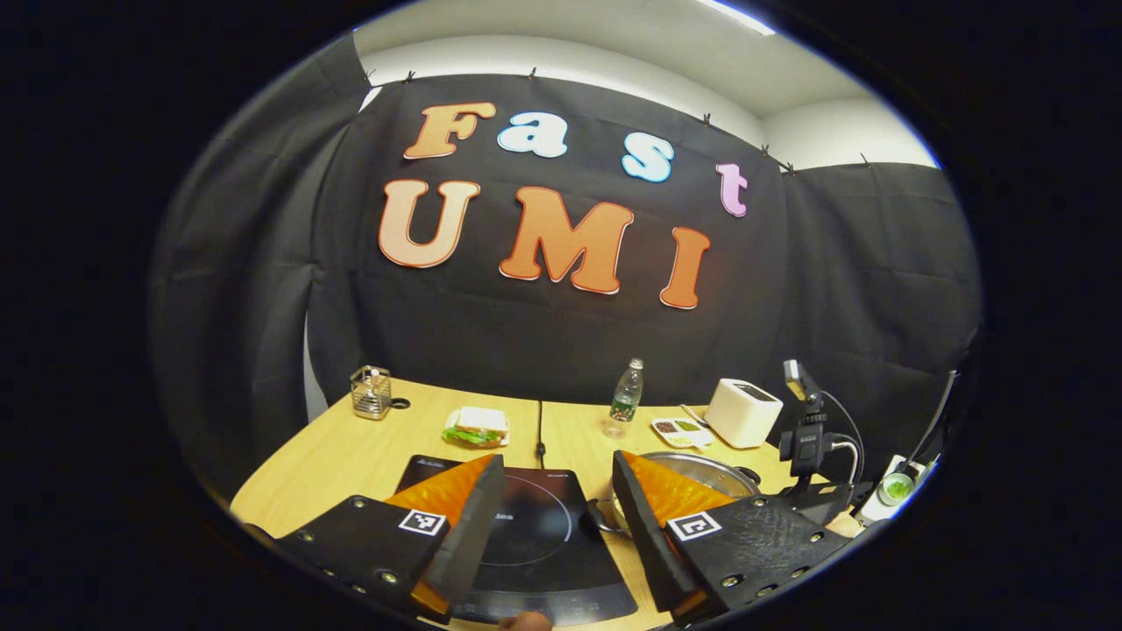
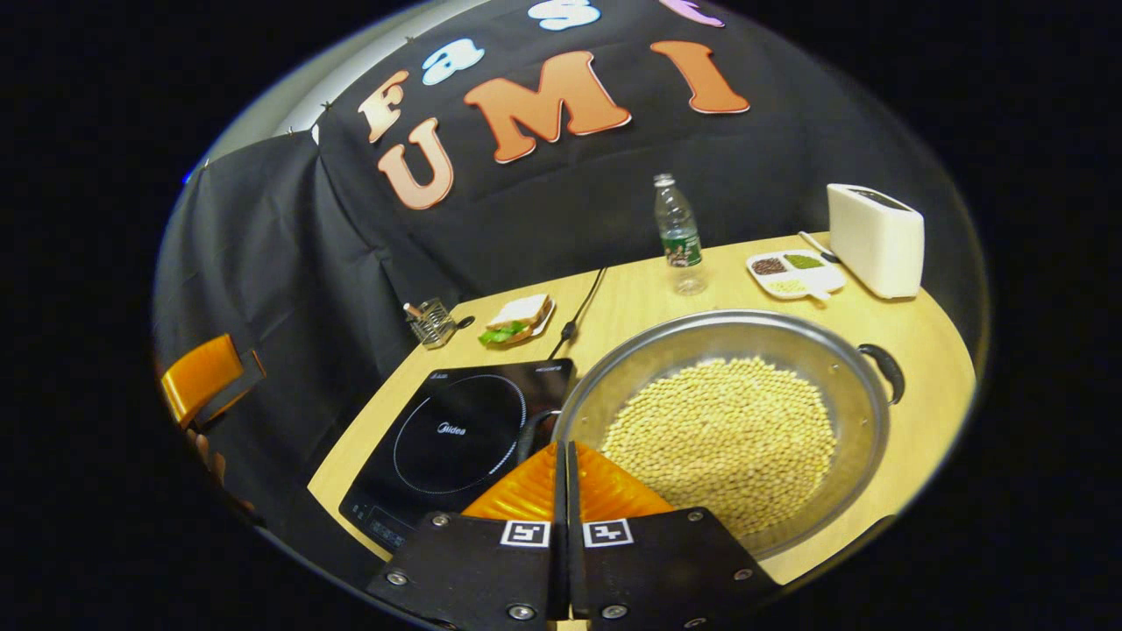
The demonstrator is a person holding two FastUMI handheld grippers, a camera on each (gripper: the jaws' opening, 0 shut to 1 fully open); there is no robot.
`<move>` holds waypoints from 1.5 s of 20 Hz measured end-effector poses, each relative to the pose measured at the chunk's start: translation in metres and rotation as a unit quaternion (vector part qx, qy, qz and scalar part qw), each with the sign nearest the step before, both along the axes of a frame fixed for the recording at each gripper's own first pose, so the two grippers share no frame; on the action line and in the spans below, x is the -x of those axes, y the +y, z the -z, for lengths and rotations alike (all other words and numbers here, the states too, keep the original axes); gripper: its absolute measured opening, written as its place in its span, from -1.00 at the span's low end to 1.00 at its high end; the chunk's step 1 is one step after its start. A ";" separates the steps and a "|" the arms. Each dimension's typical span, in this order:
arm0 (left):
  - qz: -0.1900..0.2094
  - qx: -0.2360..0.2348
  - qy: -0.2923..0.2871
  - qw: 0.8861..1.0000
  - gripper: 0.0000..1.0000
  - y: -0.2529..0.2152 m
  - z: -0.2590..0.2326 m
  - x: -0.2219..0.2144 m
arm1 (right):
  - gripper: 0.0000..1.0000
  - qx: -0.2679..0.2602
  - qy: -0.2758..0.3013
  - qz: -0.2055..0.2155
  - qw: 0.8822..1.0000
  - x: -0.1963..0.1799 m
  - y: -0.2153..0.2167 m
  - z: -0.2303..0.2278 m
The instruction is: First push the handle of the pot to place it horizontally, then grasp the pot with both hands and set it on the induction cooktop.
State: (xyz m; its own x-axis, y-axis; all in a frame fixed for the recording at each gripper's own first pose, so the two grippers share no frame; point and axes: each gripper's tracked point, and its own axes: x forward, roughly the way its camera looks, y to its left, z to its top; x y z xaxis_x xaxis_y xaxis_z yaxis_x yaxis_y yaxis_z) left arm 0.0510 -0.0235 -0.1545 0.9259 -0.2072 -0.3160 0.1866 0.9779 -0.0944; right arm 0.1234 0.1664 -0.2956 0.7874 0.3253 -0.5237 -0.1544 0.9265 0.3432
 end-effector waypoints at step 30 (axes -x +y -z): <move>-0.006 -0.076 0.169 0.983 0.55 -0.079 0.231 -0.065 | 0.91 0.091 -0.043 0.148 0.984 -0.058 -0.213 0.044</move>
